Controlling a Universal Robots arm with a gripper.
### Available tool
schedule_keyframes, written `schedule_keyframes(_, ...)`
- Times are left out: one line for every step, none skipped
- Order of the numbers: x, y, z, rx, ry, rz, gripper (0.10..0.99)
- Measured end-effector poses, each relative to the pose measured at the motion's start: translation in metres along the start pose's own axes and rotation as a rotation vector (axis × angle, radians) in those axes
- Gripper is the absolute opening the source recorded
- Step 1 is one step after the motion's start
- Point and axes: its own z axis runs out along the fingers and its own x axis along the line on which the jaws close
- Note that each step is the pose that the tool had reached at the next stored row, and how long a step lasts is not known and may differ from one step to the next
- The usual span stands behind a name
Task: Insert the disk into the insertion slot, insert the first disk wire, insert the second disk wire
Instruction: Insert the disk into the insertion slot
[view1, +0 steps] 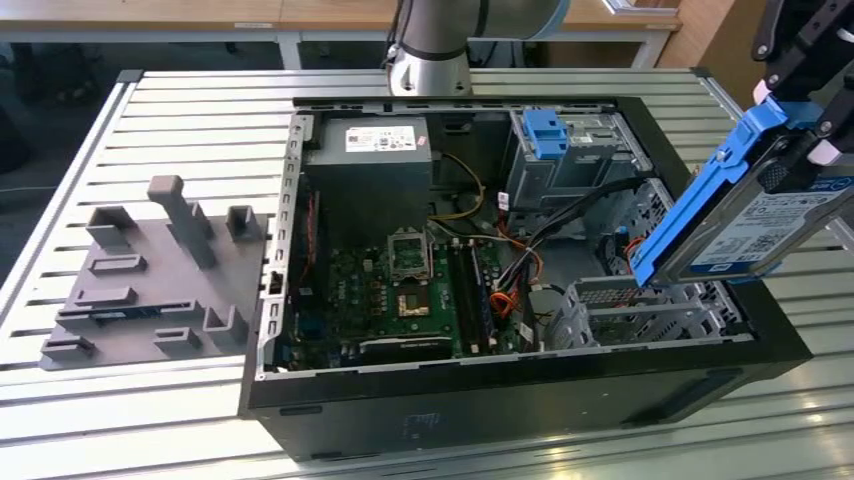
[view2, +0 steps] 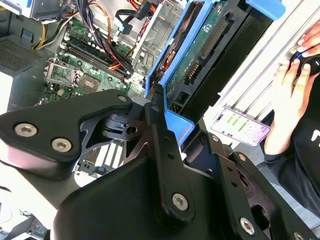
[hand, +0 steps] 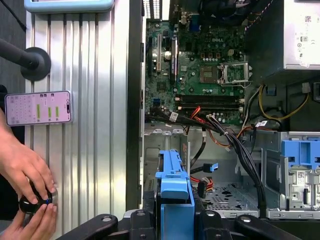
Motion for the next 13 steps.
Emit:
schedule_keyframes(0.0000,0.0002,0.0007,0.001,0.0000,0.000,0.365)
schedule_keyframes(0.0000,0.0002,0.0018,0.003,-0.0001,0.000,0.365)
schedule_keyframes(0.0000,0.0006,0.0027,0.005,-0.0001,0.000,0.365)
schedule_keyframes(0.0000,0.0010,0.0035,0.006,-0.0001,-0.001,0.365)
schedule_keyframes(0.0000,0.0023,0.0039,0.008,0.0000,-0.001,0.365)
schedule_keyframes(0.0000,0.0041,0.0044,0.009,0.0000,0.000,0.365)
schedule_keyframes(0.0000,0.0059,0.0050,0.010,-0.0002,0.000,0.365)
schedule_keyframes(-0.0001,0.0077,0.0056,0.011,-0.0002,0.000,0.365)
schedule_keyframes(-0.0003,0.0086,0.0064,0.012,-0.0002,0.000,0.365)
schedule_keyframes(-0.0009,0.0096,0.0073,0.013,-0.0002,0.001,0.365)
schedule_keyframes(-0.0016,0.0107,0.0082,0.013,-0.0003,0.004,0.365)
schedule_keyframes(-0.0024,0.0115,0.0093,0.014,-0.0004,0.006,0.365)
schedule_keyframes(-0.0031,0.0121,0.0104,0.014,-0.0004,0.009,0.365)
